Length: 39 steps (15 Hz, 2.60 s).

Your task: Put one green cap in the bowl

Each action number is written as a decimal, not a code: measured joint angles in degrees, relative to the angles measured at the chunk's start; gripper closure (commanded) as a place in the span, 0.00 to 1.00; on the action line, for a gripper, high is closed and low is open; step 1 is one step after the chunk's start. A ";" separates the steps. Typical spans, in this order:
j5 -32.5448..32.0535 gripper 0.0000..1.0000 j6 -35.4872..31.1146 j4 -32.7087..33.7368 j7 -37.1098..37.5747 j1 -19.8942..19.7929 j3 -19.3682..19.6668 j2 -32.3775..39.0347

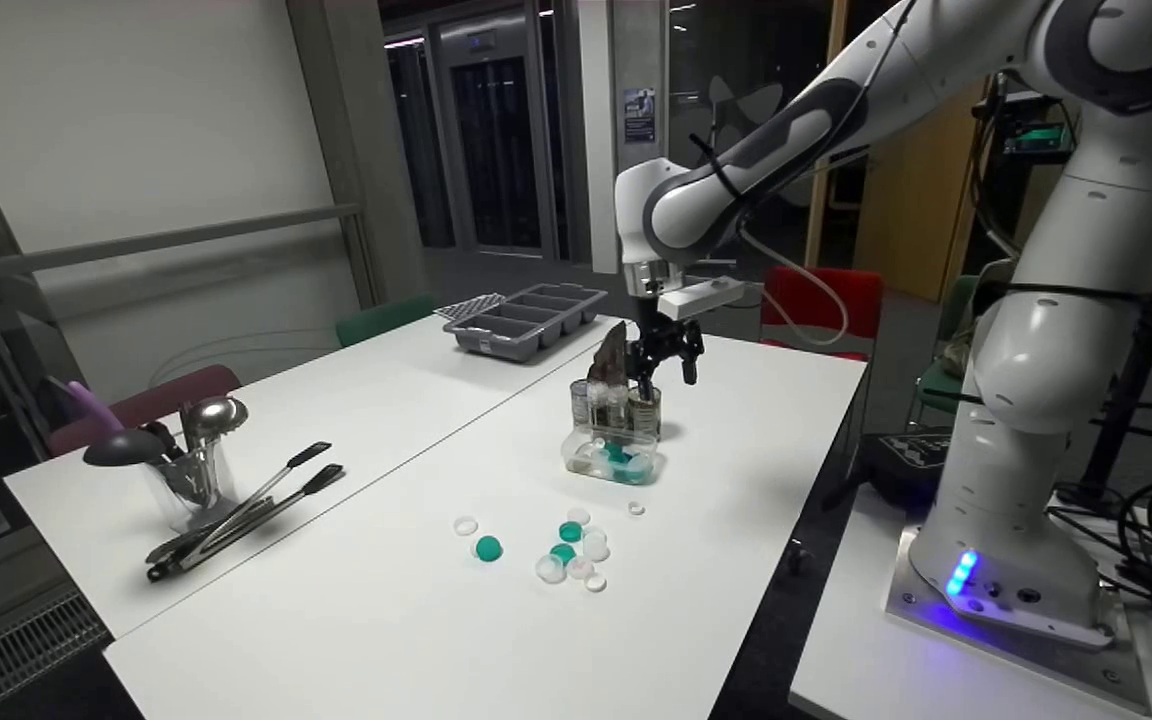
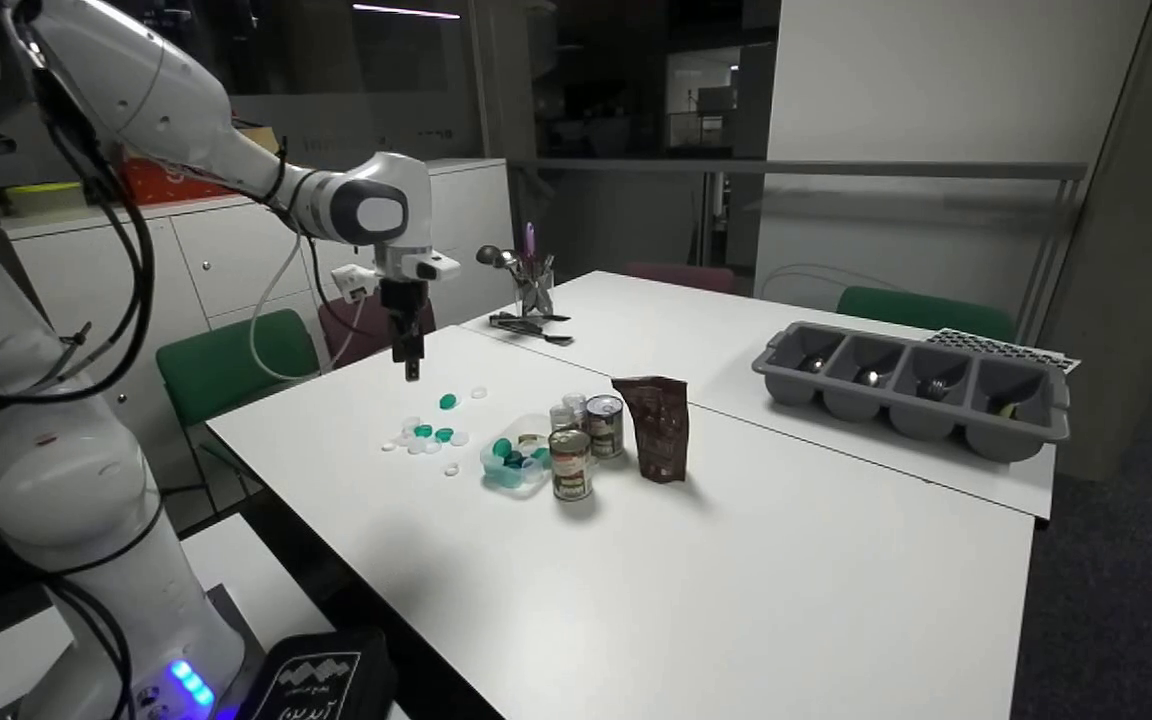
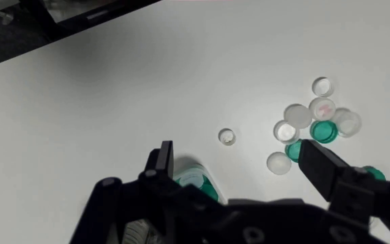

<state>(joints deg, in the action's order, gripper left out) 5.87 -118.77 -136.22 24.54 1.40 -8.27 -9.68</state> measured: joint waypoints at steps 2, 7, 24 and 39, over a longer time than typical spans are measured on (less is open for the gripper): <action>0.66 0.00 -0.45 2.20 -0.81 0.06 0.45 3.46; 0.71 0.00 -0.45 3.30 -0.81 0.24 0.46 4.69; -4.75 0.00 1.62 27.36 -5.83 5.97 1.15 35.35; -4.71 0.00 4.93 36.74 -12.63 6.92 1.40 44.69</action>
<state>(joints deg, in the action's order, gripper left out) 1.16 -113.84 -99.48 11.91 8.32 -6.87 35.01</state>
